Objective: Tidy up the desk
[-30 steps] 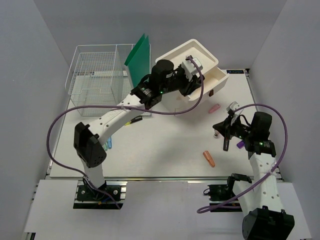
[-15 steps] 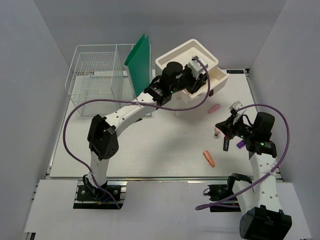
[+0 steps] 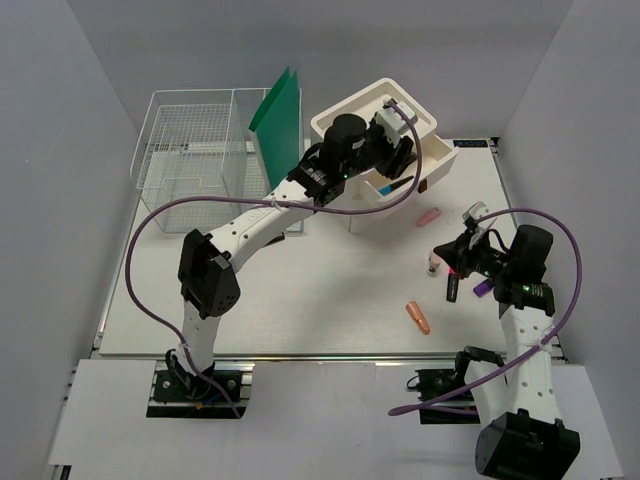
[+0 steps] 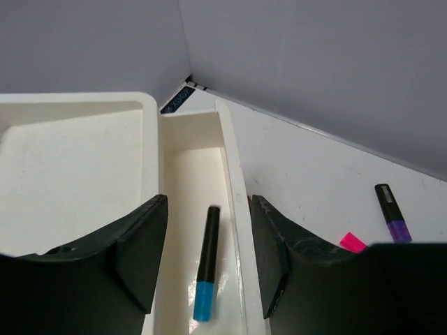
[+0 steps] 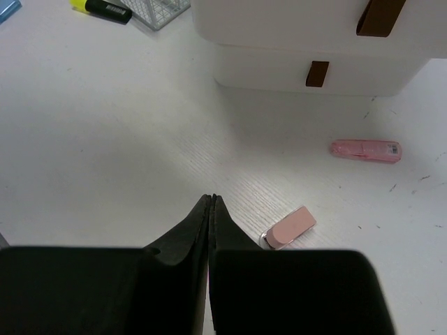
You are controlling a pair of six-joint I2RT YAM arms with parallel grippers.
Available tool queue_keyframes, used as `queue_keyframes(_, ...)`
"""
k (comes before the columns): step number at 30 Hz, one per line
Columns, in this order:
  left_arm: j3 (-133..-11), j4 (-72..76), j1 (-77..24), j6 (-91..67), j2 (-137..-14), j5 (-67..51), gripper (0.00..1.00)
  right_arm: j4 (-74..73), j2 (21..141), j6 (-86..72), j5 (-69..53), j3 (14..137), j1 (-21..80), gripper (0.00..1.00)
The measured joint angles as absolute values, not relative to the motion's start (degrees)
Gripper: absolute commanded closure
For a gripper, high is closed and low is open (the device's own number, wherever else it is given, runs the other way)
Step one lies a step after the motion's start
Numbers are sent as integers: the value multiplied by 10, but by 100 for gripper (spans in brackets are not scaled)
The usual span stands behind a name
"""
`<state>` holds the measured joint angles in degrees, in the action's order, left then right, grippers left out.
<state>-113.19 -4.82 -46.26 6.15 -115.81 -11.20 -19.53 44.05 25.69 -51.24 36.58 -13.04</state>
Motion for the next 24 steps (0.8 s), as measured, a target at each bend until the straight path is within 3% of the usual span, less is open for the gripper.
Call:
queue_keyframes(5, -1153, -57, -463, 56, -1150, -115, 42, -196, 441, 260, -517, 366, -137, 99)
queue_keyframes(6, -1150, -59, -463, 53, -1145, -117, 46, -196, 441, 260, -518, 366, -139, 93)
queue_keyframes(7, -1132, -56, -463, 48, -1131, -118, 49, -196, 441, 261, -520, 366, -140, 82)
queue_keyframes(8, -1098, -56, -462, 43, -1107, -120, 54, -197, 441, 262, -521, 366, -142, 54)
queue_keyframes(9, -1057, -59, -462, 32, -1074, -123, 68, -198, 441, 262, -523, 366, -143, 41)
queue_keyframes(10, -1016, -64, -460, 18, -1040, -126, 79, -197, 441, 265, -524, 365, -143, 11)
queue_keyframes(12, -897, -63, -456, -3, -933, -119, 97, -197, 446, 272, -527, 364, -143, 11)
queue_keyframes(13, -842, -58, -455, -11, -878, -110, 97, -196, 454, 274, -526, 364, -143, 11)
queue_keyframes(14, -784, -55, -455, -18, -813, -100, 93, -197, 461, 274, -526, 364, -143, 11)
queue_keyframes(15, -731, -52, -454, -23, -749, -88, 63, -198, 469, 272, -523, 365, -143, 11)
queue_keyframes(16, -689, -45, -453, -24, -693, -75, 49, -204, 483, 268, -513, 368, -143, 11)
queue_keyframes(18, -595, -29, -451, -39, -576, -44, 40, -220, 508, 257, -482, 383, -143, 11)
queue_keyframes(19, -555, -20, -451, -44, -526, -30, 28, -229, 517, 253, -463, 394, -143, 11)
queue_keyframes(21, -493, -14, -451, -48, -456, -7, 19, -251, 529, 245, -414, 424, -143, 12)
queue_keyframes(24, -433, -15, -451, -55, -427, 17, 14, -278, 541, 235, -349, 472, -143, 30)
